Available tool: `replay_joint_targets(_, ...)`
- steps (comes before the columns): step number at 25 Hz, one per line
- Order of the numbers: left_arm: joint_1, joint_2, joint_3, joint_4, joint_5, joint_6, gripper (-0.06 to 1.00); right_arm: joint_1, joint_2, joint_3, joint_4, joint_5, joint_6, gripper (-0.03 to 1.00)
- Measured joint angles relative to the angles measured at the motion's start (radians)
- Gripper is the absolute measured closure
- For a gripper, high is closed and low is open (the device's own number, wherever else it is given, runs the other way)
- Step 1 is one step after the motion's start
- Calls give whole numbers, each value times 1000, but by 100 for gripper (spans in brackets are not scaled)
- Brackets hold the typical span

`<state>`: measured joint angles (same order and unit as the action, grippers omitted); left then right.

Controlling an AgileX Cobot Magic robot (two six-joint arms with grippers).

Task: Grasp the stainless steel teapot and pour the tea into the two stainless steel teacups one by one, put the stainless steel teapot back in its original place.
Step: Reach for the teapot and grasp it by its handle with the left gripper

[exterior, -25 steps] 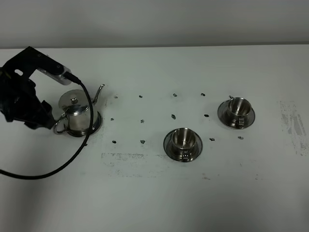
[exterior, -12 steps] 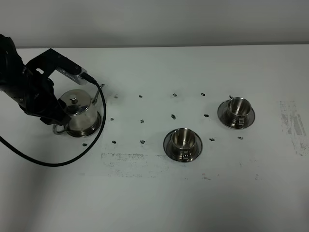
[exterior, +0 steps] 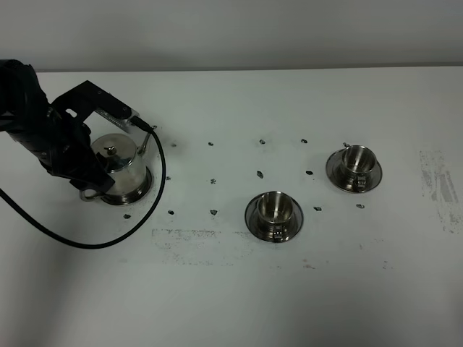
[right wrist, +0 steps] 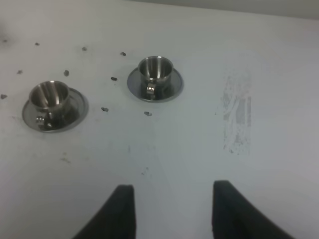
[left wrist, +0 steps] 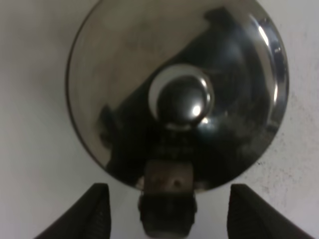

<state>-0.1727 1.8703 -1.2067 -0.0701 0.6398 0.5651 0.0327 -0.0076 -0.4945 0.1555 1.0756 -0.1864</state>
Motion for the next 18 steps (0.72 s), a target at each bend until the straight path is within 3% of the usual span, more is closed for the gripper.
replay_joint_targets(14, -2, 45, -6, -20, -31, -1, 45, 0, 0, 0, 0, 0, 0, 59)
replay_joint_targets(18, -2, 56, -6, -19, -30, -1, 52, 0, 0, 0, 0, 0, 0, 59)
